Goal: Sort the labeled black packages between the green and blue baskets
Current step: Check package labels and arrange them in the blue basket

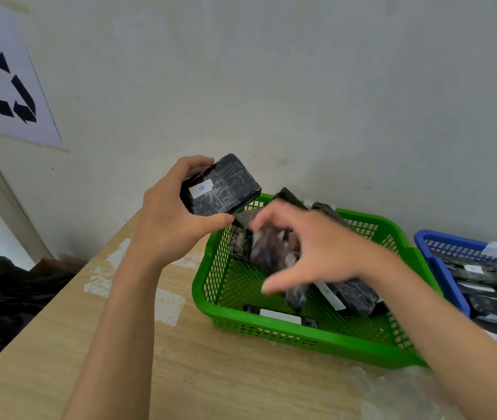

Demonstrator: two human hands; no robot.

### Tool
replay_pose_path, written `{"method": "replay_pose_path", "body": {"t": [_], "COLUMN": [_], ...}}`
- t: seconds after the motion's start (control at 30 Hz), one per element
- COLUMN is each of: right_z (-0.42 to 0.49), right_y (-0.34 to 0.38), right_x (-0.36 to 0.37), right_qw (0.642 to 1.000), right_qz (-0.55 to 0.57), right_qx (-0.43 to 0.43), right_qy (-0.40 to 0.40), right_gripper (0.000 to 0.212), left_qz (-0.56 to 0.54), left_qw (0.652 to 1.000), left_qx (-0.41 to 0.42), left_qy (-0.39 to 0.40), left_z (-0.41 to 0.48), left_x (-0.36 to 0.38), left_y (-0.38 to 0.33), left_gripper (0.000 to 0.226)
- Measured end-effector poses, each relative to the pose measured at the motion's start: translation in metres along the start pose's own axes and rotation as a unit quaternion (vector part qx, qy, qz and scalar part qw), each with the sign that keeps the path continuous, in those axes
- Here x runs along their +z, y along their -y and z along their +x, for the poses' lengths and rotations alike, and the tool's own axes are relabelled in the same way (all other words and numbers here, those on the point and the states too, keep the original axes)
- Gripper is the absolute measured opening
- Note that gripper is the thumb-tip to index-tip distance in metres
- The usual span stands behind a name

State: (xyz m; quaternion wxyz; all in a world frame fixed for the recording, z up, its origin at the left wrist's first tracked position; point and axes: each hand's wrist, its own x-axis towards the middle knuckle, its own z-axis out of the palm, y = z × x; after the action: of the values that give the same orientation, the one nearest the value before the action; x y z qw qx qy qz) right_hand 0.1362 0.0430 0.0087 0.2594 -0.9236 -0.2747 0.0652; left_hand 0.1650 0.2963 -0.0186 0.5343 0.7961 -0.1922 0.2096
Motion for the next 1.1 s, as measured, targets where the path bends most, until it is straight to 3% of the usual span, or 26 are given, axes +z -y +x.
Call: {"method": "replay_pose_path", "body": {"t": [0.07, 0.13, 0.33, 0.4, 0.5, 0.57, 0.63, 0.67, 0.73, 0.83, 1.1], "right_z": [0.003, 0.009, 0.005, -0.003, -0.018, -0.029, -0.042, -0.05, -0.068, -0.1, -0.236], "right_y": [0.003, 0.001, -0.001, -0.004, -0.015, -0.02, -0.022, -0.023, -0.024, -0.036, -0.106], "right_x": [0.022, 0.038, 0.043, 0.037, 0.023, 0.015, 0.008, 0.006, 0.004, -0.007, -0.071], "right_qw": [0.993, 0.986, 0.987, 0.995, 0.988, 0.934, 0.855, 0.833, 0.832, 0.838, 0.739], "right_qz": [-0.068, -0.107, -0.103, -0.082, 0.033, 0.249, 0.442, 0.485, 0.479, 0.43, 0.38], "right_qx": [-0.034, -0.049, -0.051, -0.019, 0.067, 0.125, 0.13, 0.121, 0.111, 0.119, 0.183], "right_qy": [0.089, 0.121, 0.116, 0.055, -0.133, -0.225, -0.239, -0.239, -0.258, -0.315, -0.525], "right_gripper": [0.073, 0.073, 0.058, 0.046, 0.021, 0.021, 0.034, 0.043, 0.05, 0.04, 0.063], "left_qz": [0.008, 0.016, 0.008, 0.005, 0.004, 0.005, 0.005, 0.001, -0.01, -0.022, 0.039], "left_qw": [1.0, 1.0, 0.999, 0.999, 0.998, 0.995, 0.991, 0.988, 0.982, 0.979, 0.952], "left_qx": [-0.003, -0.005, -0.029, -0.028, -0.017, -0.005, 0.016, 0.027, 0.05, 0.074, 0.097], "left_qy": [0.002, 0.007, 0.027, 0.036, 0.065, 0.096, 0.131, 0.151, 0.183, 0.187, 0.289], "left_z": [0.0, 0.0, -0.001, -0.001, -0.002, -0.004, -0.008, -0.011, -0.02, -0.04, -0.078], "left_x": [0.0, -0.001, 0.002, 0.005, 0.013, 0.025, 0.043, 0.054, 0.078, 0.115, 0.177], "left_y": [0.001, 0.001, 0.0, -0.001, -0.007, -0.017, -0.031, -0.039, -0.057, -0.083, -0.11], "left_gripper": [0.079, 0.079, 0.081, 0.08, 0.081, 0.082, 0.083, 0.084, 0.085, 0.09, 0.067]}}
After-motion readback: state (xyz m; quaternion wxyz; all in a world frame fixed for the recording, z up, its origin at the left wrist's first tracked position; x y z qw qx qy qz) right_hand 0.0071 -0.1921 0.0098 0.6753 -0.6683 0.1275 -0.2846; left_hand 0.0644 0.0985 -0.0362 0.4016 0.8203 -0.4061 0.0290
